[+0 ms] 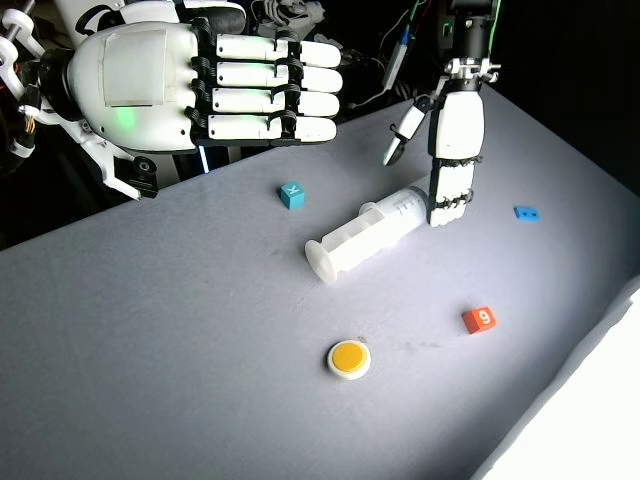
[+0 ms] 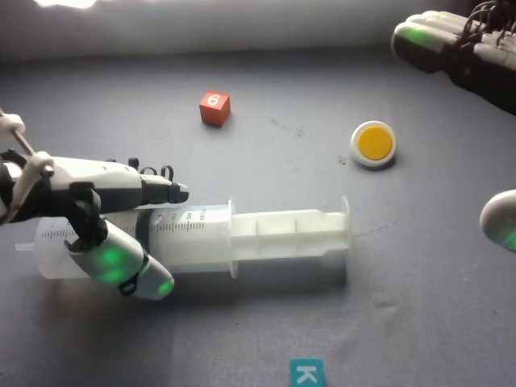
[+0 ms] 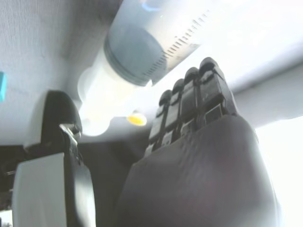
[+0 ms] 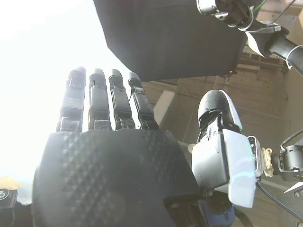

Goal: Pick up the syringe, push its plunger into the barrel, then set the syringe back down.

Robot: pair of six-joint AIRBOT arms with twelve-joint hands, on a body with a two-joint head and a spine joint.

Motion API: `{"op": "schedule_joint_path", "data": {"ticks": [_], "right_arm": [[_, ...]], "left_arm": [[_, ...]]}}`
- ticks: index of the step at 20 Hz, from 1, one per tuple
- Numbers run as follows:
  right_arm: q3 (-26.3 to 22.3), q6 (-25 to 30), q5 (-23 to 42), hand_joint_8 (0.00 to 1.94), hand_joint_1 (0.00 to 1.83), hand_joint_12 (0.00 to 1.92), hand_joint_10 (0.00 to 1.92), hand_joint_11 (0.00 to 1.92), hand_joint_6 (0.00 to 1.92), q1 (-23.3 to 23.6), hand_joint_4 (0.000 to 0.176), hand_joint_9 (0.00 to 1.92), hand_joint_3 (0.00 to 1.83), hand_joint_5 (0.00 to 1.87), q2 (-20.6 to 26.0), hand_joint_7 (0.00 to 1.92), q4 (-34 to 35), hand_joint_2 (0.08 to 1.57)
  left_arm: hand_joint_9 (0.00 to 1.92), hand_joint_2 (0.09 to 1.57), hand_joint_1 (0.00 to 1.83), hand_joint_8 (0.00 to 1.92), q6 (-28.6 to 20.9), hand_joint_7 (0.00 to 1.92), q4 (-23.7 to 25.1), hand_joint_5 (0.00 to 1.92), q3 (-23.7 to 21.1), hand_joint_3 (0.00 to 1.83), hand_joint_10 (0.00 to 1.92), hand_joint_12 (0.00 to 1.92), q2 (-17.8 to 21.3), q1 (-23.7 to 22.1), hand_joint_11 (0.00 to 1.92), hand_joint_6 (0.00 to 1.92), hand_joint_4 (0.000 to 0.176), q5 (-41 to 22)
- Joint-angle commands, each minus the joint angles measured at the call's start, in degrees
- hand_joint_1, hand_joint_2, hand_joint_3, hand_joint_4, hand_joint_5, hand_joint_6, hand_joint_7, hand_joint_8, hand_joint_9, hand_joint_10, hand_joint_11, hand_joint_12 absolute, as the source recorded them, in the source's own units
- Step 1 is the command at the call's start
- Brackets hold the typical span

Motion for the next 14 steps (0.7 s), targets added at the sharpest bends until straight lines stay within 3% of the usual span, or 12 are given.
{"op": "schedule_joint_path", "data": {"ticks": [1,5,8,14], "right_arm": [[-0.26,0.06,7.28,0.00,0.00,0.00,0.00,0.00,0.00,0.63,0.000,0.00,0.00,0.03,0.08,0.00,0.58,1.20],[-0.28,0.09,7.58,0.01,0.00,0.00,0.00,0.00,0.01,0.70,0.000,0.02,0.00,0.11,0.08,0.07,0.57,1.21],[-0.27,0.16,7.99,0.00,0.00,0.00,0.00,0.00,0.00,0.69,0.000,0.00,0.00,0.05,0.09,0.00,0.58,1.20],[-0.27,0.33,8.14,0.01,0.00,0.00,0.00,0.00,0.01,0.69,0.000,0.00,0.00,0.07,0.09,0.03,0.58,1.19]], "left_arm": [[0.00,1.07,0.89,0.00,-0.11,0.00,0.37,0.00,0.58,0.00,0.00,0.00,-0.35,-0.22,0.00,0.00,0.000,-3.16],[0.00,1.06,0.86,0.00,-0.14,0.00,0.20,0.00,1.79,0.00,0.00,0.00,-2.11,0.84,0.00,0.00,0.000,-3.02],[0.00,1.09,0.80,0.00,-0.14,0.00,0.68,0.00,2.89,0.00,0.00,0.00,-3.73,2.94,0.00,0.00,0.000,-4.58],[0.00,1.07,0.89,0.00,-0.13,0.00,1.32,0.00,6.34,0.00,0.00,0.00,-6.83,5.44,0.00,0.00,0.000,-5.95]]}}
